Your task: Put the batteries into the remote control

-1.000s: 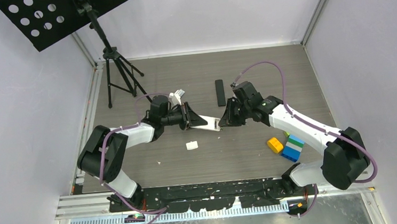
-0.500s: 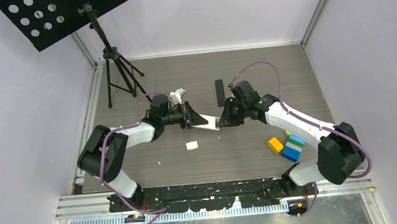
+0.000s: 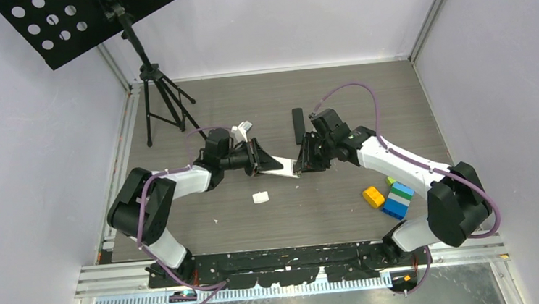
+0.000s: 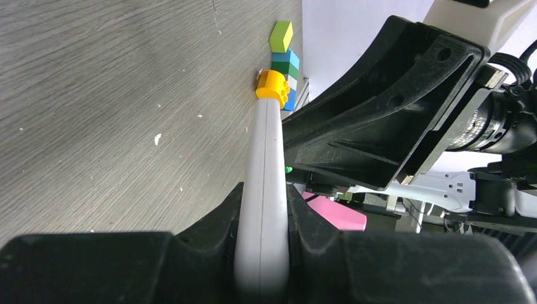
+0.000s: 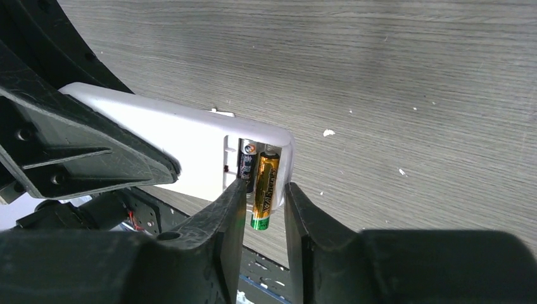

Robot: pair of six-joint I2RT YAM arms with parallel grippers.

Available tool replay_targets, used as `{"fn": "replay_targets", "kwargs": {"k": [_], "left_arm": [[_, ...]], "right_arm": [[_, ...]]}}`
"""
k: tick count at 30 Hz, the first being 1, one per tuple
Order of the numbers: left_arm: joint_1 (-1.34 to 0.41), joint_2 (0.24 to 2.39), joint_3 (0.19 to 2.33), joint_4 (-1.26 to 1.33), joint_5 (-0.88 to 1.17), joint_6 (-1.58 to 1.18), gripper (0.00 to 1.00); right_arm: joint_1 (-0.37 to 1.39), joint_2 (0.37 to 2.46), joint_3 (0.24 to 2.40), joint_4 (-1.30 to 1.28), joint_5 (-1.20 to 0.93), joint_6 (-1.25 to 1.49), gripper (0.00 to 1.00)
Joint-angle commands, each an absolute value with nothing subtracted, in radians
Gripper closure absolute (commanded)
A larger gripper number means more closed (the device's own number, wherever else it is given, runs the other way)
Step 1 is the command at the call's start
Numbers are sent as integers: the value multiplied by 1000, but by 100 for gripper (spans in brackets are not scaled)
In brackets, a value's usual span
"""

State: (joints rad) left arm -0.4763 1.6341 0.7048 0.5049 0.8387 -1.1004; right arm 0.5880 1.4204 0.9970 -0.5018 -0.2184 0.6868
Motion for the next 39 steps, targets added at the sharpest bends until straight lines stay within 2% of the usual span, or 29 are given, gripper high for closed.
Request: {"fn": "replay_targets", "kwargs": {"k": [1,3,8,12,20,29,39], "left_arm": [[-482,1629,749,582,875,-1127,100],[-482,1629,746,586,872,-1133,100],[-482,1622,730,641,854,-1193,100],[-482,1612,709,728,829,-1303,100],[-482,1569,637,904,741,-1657,100],[-482,1522,605,946,681,-1759,100],[-482,1489,603,972,663,-1812,100]], "right_arm": [[596,1412,1034,-502,-212,695,65],[594,1396,1033,-503,-206,707,61],[591,1304,968,-425,-187,793,32],[586,1211,856,-255,-162,929,20],[586,1062,617,223,-155,1228,16],[586,972,592,231,-65,1278,16],[586,946,488,350,-26,1387,22]]}}
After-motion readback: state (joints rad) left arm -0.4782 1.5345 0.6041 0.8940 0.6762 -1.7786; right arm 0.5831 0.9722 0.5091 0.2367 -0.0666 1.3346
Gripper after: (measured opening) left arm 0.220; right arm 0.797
